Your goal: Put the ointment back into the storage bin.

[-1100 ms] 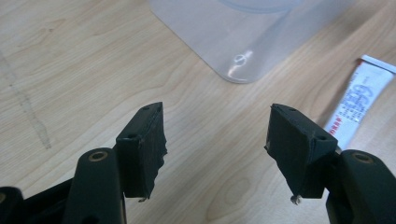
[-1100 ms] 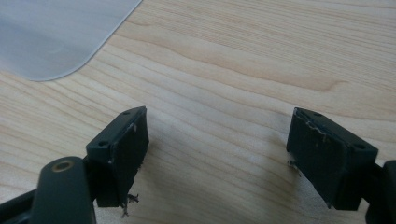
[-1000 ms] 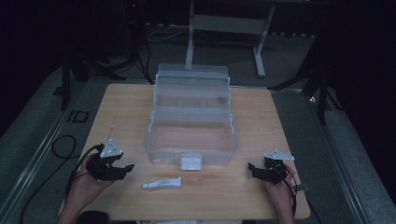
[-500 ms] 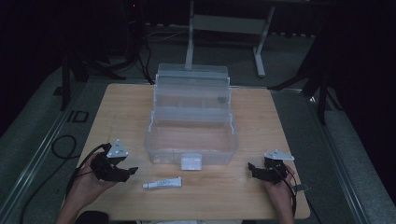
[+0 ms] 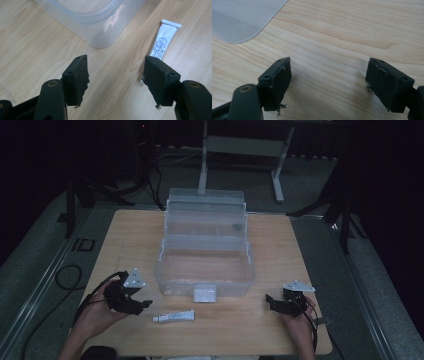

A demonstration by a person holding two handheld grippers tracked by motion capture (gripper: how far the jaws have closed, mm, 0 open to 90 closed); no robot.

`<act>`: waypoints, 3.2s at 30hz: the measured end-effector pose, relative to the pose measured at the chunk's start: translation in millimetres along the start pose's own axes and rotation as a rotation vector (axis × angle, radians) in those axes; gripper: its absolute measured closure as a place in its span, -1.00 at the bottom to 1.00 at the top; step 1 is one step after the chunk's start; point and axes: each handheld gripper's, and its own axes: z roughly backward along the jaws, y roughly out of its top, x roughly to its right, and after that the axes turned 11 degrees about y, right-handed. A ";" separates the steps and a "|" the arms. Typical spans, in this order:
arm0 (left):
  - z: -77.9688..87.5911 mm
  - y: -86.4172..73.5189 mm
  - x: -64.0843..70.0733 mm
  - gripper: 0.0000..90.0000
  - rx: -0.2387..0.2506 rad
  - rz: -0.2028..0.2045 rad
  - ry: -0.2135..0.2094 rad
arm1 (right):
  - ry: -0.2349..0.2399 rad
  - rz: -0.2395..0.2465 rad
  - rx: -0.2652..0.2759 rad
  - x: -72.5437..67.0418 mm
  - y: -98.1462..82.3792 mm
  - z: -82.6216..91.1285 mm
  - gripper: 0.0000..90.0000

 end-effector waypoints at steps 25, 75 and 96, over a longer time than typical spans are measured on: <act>-11.9 22.4 6.8 -0.07 -0.054 -0.123 -0.068 | 0.001 0.000 0.000 -0.1 0.0 -0.1 -0.55; -61.1 59.9 48.6 0.07 -0.264 -0.396 -0.189 | 0.008 0.007 -0.003 -0.2 0.6 -0.7 -0.56; -83.9 58.7 65.8 0.24 -0.357 -0.463 -0.256 | 0.009 0.009 -0.003 -0.2 0.7 -0.9 -0.56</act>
